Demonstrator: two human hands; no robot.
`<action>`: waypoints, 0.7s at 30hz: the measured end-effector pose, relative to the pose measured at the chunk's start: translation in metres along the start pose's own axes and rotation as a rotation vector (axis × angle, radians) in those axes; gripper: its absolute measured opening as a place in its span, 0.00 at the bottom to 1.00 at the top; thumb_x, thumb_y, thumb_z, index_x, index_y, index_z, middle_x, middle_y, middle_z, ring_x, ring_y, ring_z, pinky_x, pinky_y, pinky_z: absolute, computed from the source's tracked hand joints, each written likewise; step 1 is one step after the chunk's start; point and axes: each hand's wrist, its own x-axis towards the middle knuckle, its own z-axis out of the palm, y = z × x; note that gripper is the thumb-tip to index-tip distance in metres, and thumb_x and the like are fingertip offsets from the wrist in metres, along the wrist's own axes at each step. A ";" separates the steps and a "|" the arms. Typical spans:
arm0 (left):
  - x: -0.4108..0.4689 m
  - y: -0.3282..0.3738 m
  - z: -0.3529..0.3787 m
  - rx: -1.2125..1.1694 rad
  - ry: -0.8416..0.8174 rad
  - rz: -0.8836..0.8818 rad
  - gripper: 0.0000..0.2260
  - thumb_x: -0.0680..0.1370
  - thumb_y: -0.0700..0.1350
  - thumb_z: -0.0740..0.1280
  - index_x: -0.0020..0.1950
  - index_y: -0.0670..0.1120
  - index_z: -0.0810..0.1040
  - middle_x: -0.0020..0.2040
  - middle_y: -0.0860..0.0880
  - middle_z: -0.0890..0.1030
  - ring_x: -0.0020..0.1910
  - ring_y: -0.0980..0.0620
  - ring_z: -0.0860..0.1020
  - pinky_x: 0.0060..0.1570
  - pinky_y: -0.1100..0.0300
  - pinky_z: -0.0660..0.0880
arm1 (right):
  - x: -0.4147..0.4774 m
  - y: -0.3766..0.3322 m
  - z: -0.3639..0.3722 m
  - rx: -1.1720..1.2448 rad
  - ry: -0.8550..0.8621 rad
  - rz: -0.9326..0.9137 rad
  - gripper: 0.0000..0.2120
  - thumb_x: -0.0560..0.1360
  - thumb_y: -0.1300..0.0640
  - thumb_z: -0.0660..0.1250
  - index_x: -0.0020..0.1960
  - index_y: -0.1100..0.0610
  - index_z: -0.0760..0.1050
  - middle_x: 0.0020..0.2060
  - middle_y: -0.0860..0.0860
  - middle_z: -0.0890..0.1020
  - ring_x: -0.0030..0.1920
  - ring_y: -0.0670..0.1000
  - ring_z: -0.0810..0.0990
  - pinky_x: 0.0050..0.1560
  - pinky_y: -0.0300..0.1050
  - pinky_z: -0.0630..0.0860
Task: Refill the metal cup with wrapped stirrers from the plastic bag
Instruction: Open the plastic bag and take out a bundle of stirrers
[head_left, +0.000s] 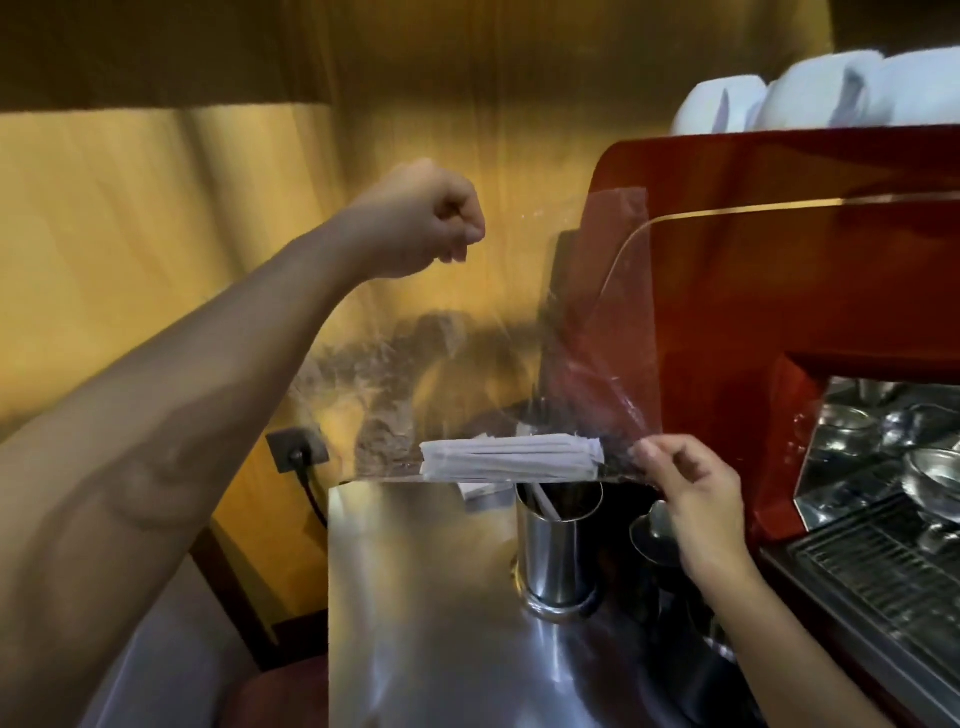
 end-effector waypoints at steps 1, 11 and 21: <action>0.002 0.004 0.001 -0.010 0.013 0.015 0.06 0.77 0.38 0.65 0.47 0.36 0.79 0.40 0.40 0.81 0.38 0.47 0.78 0.44 0.51 0.77 | 0.001 -0.003 -0.005 -0.009 0.019 -0.019 0.10 0.72 0.61 0.68 0.36 0.49 0.79 0.33 0.40 0.83 0.34 0.38 0.78 0.37 0.27 0.72; 0.036 0.037 0.030 -0.193 0.064 0.191 0.02 0.75 0.37 0.66 0.44 0.42 0.78 0.34 0.45 0.79 0.34 0.52 0.78 0.43 0.51 0.78 | -0.010 -0.040 -0.069 -0.125 0.203 -0.070 0.11 0.72 0.60 0.68 0.37 0.46 0.79 0.32 0.39 0.83 0.36 0.40 0.78 0.44 0.37 0.76; 0.058 0.063 0.064 -0.284 0.096 0.407 0.04 0.74 0.34 0.66 0.47 0.37 0.80 0.39 0.44 0.79 0.37 0.49 0.77 0.41 0.53 0.77 | -0.029 -0.081 -0.110 -0.293 0.356 -0.094 0.08 0.73 0.59 0.67 0.38 0.48 0.78 0.34 0.49 0.81 0.36 0.51 0.79 0.45 0.54 0.76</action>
